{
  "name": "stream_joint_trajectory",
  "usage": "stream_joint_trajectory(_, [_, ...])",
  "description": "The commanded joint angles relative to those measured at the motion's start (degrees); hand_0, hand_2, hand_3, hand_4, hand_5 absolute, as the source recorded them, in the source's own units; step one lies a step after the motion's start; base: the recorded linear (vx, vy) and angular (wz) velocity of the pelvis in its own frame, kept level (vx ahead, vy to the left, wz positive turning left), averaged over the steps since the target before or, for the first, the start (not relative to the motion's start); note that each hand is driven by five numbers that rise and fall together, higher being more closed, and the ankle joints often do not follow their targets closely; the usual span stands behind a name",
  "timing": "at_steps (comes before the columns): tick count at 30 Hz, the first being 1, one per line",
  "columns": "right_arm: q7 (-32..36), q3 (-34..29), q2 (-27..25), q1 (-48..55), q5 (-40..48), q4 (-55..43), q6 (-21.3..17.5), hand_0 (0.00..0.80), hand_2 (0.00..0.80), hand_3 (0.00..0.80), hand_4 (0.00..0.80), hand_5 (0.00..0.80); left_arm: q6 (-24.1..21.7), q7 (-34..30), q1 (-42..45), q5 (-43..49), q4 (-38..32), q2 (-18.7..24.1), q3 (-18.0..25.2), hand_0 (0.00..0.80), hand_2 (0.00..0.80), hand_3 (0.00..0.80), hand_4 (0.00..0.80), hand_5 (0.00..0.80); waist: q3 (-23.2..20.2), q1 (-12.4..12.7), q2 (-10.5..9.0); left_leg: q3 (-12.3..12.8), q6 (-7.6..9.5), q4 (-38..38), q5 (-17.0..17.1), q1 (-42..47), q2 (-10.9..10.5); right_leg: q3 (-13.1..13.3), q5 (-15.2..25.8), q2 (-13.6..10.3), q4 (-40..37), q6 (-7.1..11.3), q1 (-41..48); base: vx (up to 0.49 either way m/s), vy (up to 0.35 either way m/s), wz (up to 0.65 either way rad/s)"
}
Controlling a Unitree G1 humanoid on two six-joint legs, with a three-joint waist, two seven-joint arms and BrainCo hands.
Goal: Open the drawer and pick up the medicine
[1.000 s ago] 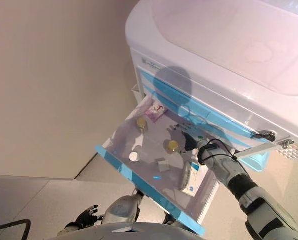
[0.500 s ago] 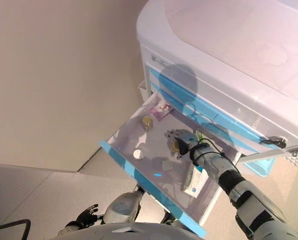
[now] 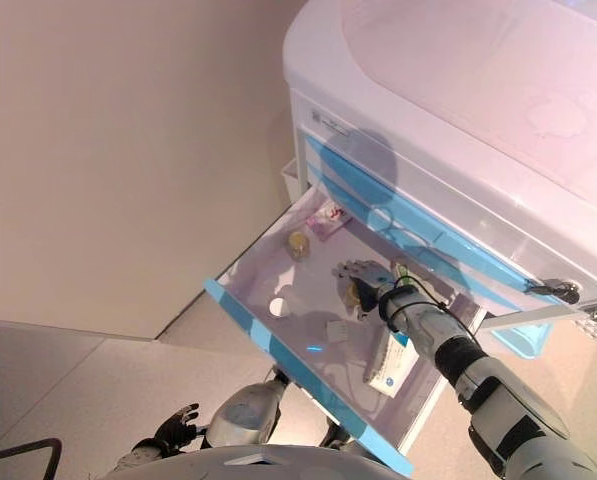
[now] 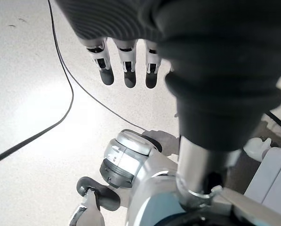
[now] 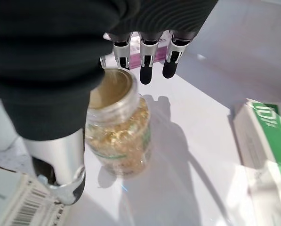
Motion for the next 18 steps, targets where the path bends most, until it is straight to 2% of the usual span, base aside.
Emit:
stream_joint_trajectory(1, [-2.3,2.1,0.6,-2.3,-3.1,0.3,0.7,0.0,0.0,0.0,0.0,0.0,-0.9,-0.1,-1.1,1.6,1.7,1.5,-2.3,0.0,0.0,0.0,0.0,0.0,-1.5,1.2,-0.46,0.9,1.05,1.9,-5.8,0.3,-1.3,3.8,7.8,-5.0,1.8,4.25,-6.4,0.0,0.0,0.0])
stream_joint_trajectory(18, [-4.5,2.2,1.1,-2.9,-3.6,3.7,0.5,0.0,0.0,0.0,0.0,0.0,-1.2,-0.1,-1.6,2.1,2.1,1.5,-2.7,0.0,0.0,0.0,0.0,0.0,-1.3,1.6,-0.59,0.3,1.1,1.8,-5.8,0.3,-1.5,3.5,7.7,-4.8,1.7,4.05,-6.4,0.0,0.0,0.0])
